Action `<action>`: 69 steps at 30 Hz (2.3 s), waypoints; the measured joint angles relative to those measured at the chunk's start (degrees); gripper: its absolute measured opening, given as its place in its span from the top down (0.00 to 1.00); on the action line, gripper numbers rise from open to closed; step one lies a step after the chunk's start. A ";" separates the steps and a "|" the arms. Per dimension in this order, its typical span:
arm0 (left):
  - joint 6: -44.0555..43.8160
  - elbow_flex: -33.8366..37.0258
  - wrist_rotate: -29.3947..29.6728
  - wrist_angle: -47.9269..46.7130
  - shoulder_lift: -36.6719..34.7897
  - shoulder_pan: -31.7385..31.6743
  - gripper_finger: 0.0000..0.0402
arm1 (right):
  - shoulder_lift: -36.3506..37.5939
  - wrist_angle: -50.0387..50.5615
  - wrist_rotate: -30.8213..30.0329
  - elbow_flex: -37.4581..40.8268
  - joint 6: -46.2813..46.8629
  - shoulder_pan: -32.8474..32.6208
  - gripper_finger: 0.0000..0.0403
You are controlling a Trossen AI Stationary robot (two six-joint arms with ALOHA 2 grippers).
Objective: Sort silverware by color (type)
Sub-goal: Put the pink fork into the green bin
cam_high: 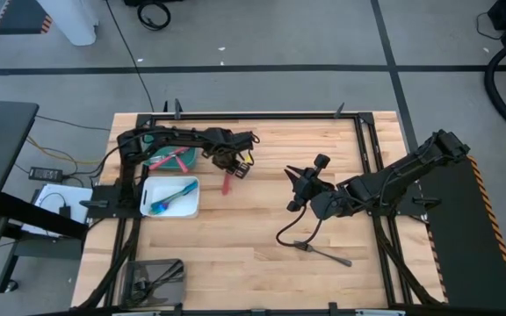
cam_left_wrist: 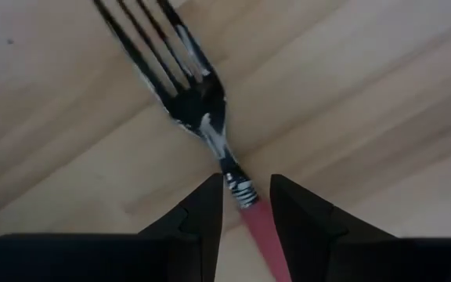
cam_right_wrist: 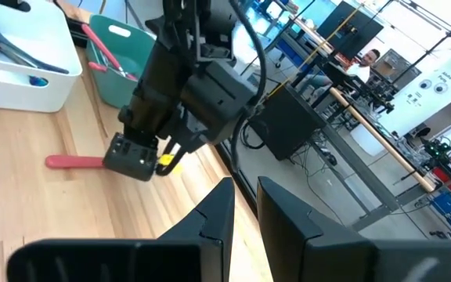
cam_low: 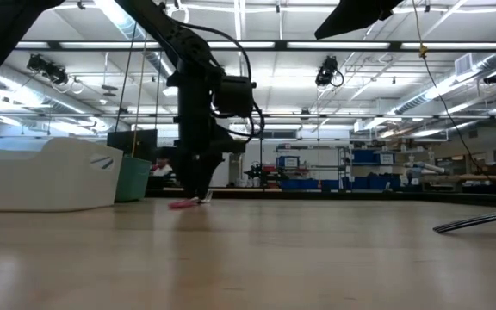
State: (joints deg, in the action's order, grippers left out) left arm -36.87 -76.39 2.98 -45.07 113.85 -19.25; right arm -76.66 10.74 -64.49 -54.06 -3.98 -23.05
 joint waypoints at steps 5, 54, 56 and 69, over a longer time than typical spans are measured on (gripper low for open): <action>0.06 -0.08 1.25 0.00 1.60 0.01 0.71 | 0.06 0.10 -0.22 -0.02 0.04 0.00 0.84; 29.20 -13.58 13.94 -36.36 -25.06 -1.74 0.87 | 0.52 2.65 -5.97 -0.02 1.55 -0.07 0.84; 28.37 -10.52 14.02 -36.97 -27.36 -3.61 0.87 | 0.52 3.02 -5.93 -0.02 2.32 -0.07 0.84; 31.58 12.25 13.65 -28.79 -33.99 -14.50 0.87 | 0.50 3.10 -4.45 -0.02 2.93 0.83 0.84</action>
State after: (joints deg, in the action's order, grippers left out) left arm -5.29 -64.14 16.64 -73.86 79.86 -33.75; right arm -76.16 13.85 -68.94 -54.08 -1.05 -22.22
